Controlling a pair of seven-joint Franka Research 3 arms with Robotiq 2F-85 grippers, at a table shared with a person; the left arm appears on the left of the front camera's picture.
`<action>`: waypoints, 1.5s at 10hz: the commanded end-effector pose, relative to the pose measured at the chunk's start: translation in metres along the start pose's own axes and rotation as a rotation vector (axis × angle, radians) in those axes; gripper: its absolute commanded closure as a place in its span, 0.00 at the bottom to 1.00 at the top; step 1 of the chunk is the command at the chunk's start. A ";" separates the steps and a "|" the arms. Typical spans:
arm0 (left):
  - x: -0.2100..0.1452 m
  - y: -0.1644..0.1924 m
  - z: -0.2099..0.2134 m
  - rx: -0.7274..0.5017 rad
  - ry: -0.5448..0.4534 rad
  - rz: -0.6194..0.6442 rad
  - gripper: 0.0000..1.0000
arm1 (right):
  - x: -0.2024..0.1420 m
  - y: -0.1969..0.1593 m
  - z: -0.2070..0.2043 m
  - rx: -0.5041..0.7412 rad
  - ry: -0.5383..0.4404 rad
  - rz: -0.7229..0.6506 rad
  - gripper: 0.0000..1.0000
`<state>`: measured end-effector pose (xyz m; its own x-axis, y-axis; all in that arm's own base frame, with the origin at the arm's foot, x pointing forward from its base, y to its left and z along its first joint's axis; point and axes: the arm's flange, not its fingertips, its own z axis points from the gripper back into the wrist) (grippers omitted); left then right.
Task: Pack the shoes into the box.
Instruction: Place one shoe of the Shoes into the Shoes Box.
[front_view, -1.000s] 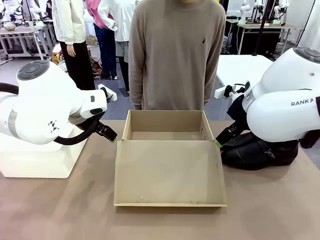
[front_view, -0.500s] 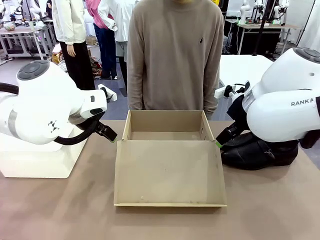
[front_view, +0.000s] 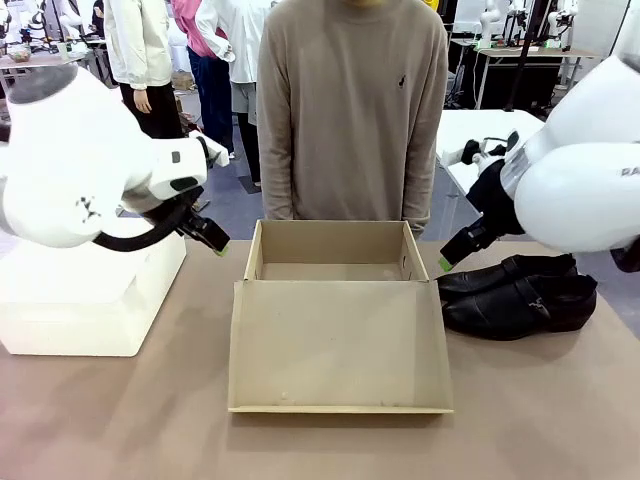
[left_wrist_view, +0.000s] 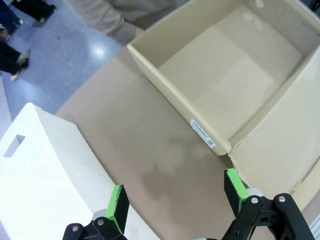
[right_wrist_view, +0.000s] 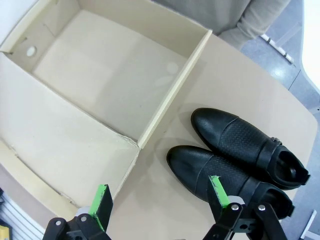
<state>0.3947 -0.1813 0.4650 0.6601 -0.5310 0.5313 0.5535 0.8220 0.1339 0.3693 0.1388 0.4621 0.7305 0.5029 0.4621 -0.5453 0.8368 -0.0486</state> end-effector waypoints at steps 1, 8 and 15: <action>0.007 0.000 0.023 -0.012 0.013 -0.010 0.00 | 0.002 -0.003 0.018 0.033 -0.007 0.004 0.00; 0.026 0.016 0.082 -0.096 -0.035 -0.165 0.00 | 0.003 -0.014 0.078 0.137 -0.067 0.134 0.00; 0.011 0.073 0.109 -0.352 -0.272 -0.385 0.00 | 0.005 -0.055 0.113 0.381 -0.197 0.367 0.00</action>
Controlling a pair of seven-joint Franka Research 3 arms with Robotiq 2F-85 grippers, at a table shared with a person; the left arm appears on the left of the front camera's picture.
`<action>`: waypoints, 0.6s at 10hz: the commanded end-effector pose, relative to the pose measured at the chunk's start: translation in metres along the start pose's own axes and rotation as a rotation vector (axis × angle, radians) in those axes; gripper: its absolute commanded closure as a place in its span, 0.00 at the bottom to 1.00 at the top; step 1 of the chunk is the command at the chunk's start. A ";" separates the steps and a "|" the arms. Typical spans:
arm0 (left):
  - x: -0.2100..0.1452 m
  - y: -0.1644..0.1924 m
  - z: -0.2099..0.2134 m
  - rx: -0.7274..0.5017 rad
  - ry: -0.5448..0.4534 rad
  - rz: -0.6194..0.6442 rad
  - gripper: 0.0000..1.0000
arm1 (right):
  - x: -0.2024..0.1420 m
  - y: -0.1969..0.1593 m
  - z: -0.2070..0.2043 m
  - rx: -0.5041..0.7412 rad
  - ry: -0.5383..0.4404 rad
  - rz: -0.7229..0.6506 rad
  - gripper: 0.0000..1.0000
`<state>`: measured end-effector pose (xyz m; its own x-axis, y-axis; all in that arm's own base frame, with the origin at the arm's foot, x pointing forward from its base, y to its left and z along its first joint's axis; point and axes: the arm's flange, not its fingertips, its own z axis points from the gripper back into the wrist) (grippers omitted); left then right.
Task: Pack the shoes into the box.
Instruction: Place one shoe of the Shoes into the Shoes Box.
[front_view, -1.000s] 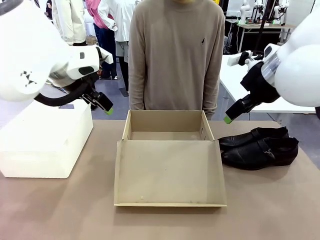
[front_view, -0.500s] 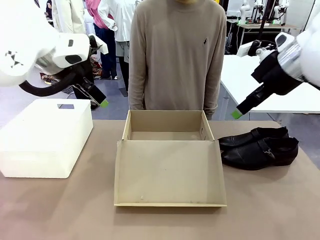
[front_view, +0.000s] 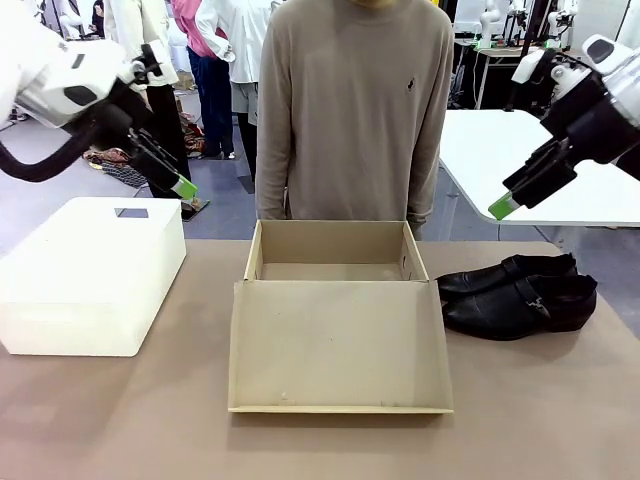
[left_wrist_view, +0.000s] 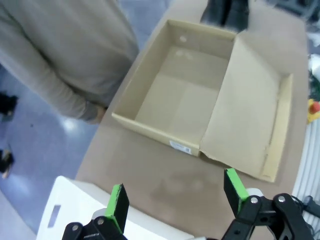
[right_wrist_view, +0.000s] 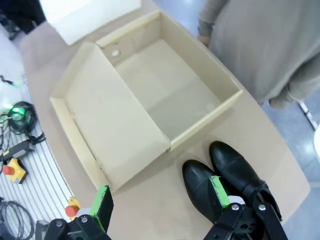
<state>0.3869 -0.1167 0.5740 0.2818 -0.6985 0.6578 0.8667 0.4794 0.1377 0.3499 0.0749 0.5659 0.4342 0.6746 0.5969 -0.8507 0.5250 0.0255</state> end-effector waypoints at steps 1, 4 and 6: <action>-0.017 0.009 0.010 -0.076 -0.092 0.000 0.00 | 0.000 -0.010 0.005 0.107 -0.072 0.061 0.00; -0.028 0.019 0.014 -0.086 -0.117 0.011 0.00 | 0.000 -0.015 0.007 0.148 -0.111 0.094 0.00; -0.034 0.016 0.014 -0.077 -0.138 -0.015 0.00 | 0.001 -0.015 0.004 0.157 -0.114 0.100 0.00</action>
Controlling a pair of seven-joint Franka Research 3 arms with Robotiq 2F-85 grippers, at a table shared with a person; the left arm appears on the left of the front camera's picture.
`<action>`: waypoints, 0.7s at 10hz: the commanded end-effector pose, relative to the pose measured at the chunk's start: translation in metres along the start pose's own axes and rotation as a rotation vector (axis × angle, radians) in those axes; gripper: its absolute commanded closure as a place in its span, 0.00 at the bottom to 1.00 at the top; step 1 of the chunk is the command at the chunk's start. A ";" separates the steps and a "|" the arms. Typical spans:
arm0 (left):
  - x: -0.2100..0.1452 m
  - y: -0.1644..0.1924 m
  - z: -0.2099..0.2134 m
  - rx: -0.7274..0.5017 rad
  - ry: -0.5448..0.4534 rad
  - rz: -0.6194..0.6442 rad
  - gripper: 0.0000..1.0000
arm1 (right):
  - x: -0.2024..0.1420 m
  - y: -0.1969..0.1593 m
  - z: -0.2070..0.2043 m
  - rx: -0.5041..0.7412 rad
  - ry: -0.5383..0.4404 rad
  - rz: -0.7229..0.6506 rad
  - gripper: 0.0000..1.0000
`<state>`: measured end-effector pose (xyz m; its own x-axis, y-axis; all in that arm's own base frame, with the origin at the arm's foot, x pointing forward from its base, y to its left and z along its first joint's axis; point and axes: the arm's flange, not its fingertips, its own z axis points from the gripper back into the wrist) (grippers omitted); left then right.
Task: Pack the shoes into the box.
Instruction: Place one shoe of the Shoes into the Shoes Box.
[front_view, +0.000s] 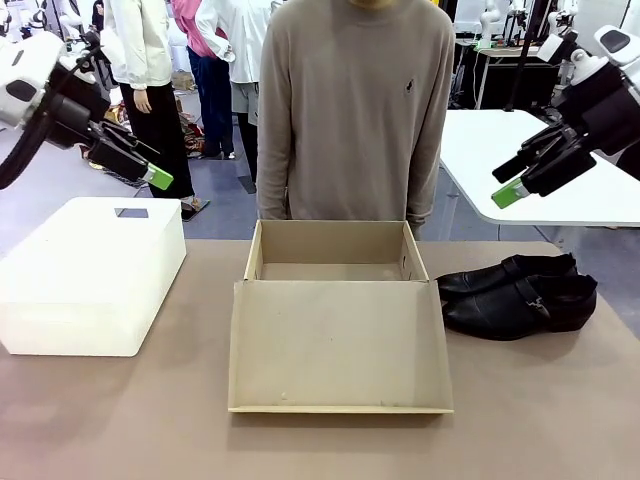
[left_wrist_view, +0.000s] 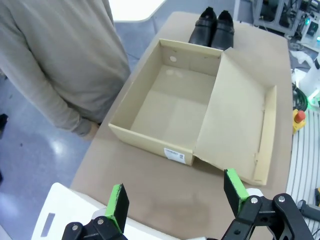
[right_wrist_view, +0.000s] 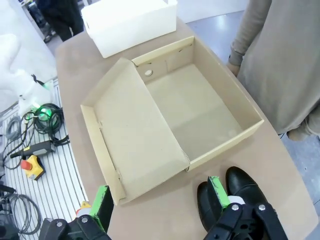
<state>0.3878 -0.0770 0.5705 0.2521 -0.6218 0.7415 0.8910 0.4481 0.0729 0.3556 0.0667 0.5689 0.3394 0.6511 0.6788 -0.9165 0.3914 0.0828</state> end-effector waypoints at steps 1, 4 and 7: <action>-0.006 -0.006 -0.002 0.007 -0.035 -0.056 0.00 | 0.003 -0.006 -0.001 0.023 -0.012 0.025 0.00; -0.004 -0.006 -0.003 0.015 -0.042 -0.066 0.00 | 0.003 -0.006 -0.002 0.025 -0.008 0.029 0.00; 0.002 -0.006 0.000 0.010 -0.018 -0.049 0.00 | -0.001 -0.001 -0.005 0.007 0.014 0.004 0.00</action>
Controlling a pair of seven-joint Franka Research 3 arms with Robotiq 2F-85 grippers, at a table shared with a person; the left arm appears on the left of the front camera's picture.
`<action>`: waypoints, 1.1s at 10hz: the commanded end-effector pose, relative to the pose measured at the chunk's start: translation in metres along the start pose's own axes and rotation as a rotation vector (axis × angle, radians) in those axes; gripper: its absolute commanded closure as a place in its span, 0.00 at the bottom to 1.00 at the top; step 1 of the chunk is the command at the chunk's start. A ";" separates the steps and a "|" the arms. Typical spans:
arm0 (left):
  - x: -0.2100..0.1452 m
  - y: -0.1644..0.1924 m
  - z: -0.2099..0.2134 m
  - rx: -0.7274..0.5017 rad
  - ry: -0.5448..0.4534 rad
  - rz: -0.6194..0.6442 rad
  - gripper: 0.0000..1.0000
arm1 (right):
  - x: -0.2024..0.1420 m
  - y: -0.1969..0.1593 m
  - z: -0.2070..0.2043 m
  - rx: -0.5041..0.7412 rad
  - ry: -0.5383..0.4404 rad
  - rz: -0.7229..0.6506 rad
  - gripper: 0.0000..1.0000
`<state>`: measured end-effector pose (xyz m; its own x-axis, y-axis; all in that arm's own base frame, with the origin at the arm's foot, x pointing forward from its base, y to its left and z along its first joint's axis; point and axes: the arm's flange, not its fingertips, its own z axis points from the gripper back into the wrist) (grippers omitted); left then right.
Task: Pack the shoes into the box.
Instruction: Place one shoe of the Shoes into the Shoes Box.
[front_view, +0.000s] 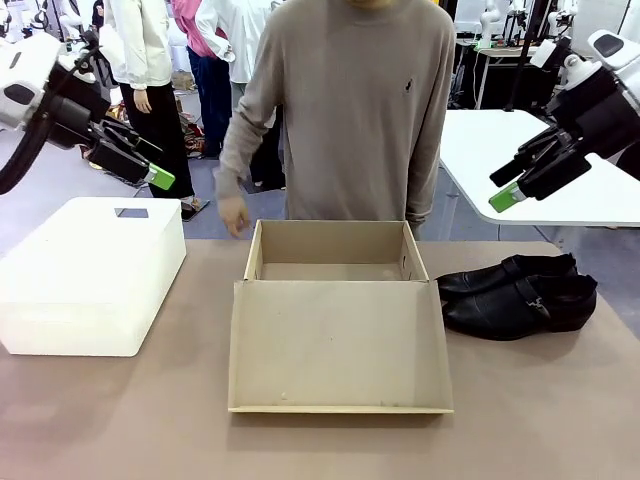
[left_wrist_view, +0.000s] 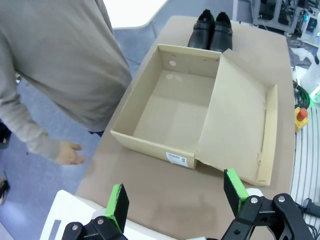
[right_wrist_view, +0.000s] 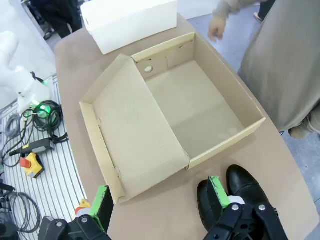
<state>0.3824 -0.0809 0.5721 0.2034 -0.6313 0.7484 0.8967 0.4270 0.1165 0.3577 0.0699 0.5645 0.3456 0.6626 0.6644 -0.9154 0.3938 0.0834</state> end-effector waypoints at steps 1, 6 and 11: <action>-0.001 0.000 0.000 -0.003 -0.001 -0.002 0.00 | -0.001 0.000 0.001 0.008 -0.005 0.006 0.00; -0.001 0.000 0.000 -0.003 -0.001 -0.002 0.00 | -0.001 0.001 0.000 -0.005 0.011 -0.003 0.00; -0.001 0.000 0.000 -0.003 -0.001 -0.002 0.00 | 0.020 -0.035 0.024 -0.015 0.186 0.145 0.00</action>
<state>0.3822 -0.0811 0.5718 0.2083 -0.6402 0.7394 0.8935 0.4321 0.1224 0.3769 0.0617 0.5839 0.2964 0.7650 0.5718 -0.9387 0.3438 0.0266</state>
